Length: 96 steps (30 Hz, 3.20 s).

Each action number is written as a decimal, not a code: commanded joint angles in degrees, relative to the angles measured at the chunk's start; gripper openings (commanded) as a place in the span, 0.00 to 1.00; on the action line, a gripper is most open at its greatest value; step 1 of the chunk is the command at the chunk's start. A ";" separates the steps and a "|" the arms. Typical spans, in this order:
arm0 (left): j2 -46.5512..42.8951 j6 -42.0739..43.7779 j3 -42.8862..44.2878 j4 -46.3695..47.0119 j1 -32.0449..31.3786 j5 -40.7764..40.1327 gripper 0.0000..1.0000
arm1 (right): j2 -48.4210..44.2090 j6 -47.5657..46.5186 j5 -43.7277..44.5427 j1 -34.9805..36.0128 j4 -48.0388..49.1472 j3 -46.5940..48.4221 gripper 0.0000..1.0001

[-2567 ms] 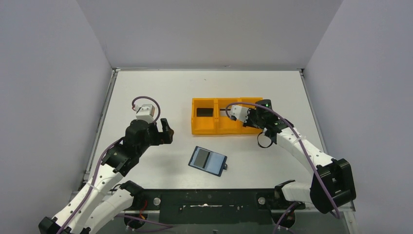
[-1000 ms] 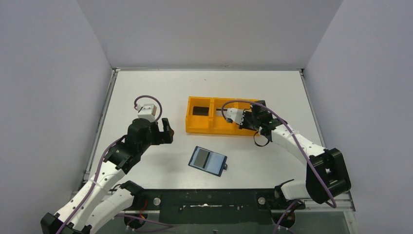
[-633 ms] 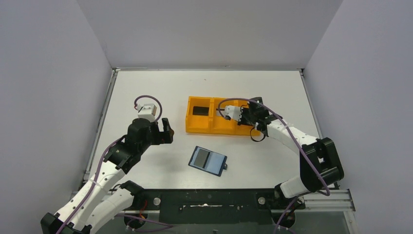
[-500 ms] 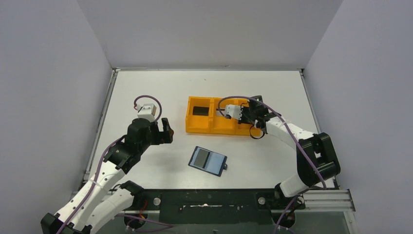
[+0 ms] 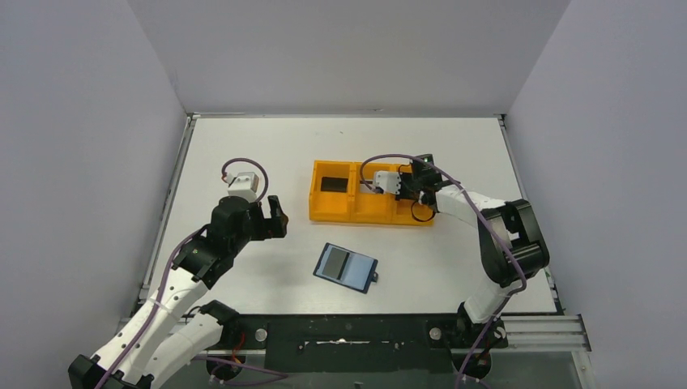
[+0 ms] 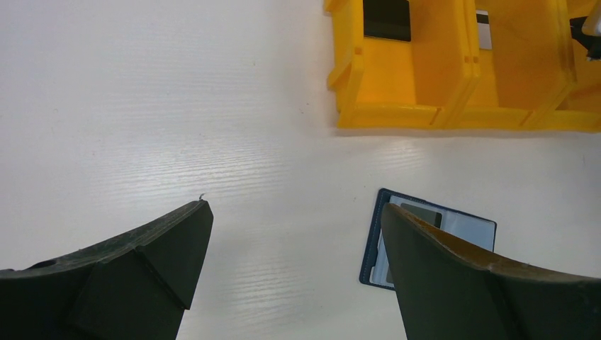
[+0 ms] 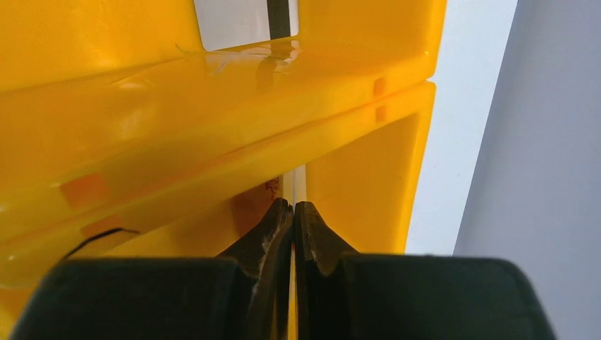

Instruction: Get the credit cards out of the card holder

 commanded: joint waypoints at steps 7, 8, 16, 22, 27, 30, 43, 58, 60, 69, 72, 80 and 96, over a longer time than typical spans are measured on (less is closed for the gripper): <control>-0.40 1.04 0.13 3.03 0.92 0.81 0.91 | 2.75 -1.86 -2.40 -0.89 5.60 2.44 0.10; -0.32 1.04 0.17 3.03 1.01 0.88 0.91 | 2.84 -1.52 -2.35 -0.86 5.88 2.17 0.10; 0.33 1.06 0.26 3.12 1.29 1.59 0.91 | 0.93 1.12 -3.05 -1.23 6.27 -0.42 0.31; 0.40 1.13 0.12 3.21 1.38 1.84 0.91 | -0.62 2.84 -4.16 -2.22 6.01 -1.40 0.38; 0.74 1.13 0.10 3.28 1.47 2.19 0.91 | -1.68 4.41 -4.89 -2.36 5.90 -1.48 0.51; 0.94 1.18 0.16 3.29 1.47 2.40 0.91 | -2.81 6.05 -5.48 -2.41 6.70 -1.45 0.52; 1.01 1.26 0.02 3.55 1.59 3.04 0.91 | -19.13 36.27 -3.92 -1.62 12.16 -3.28 0.59; 0.61 1.13 -0.16 3.55 1.86 2.77 0.91 | -39.22 118.27 -4.17 0.83 2.99 -16.84 0.98; 0.46 1.06 -0.18 3.60 1.82 2.84 0.91 | -40.28 124.71 -7.30 0.91 10.64 -22.59 0.98; 1.26 1.04 -0.35 3.98 1.76 3.89 0.87 | -36.42 135.00 19.87 28.16 3.18 -21.55 0.80; 1.90 1.13 -0.42 4.04 1.73 4.44 0.84 | -32.23 140.41 25.33 35.36 4.26 -21.67 0.68; 4.94 1.40 -0.44 4.61 1.73 8.06 0.74 | -19.52 145.35 24.30 41.65 6.00 -19.09 0.49; 13.75 -7.60 -3.44 15.97 -2.43 25.94 0.53 | -12.35 146.06 15.41 39.07 13.09 -22.37 0.36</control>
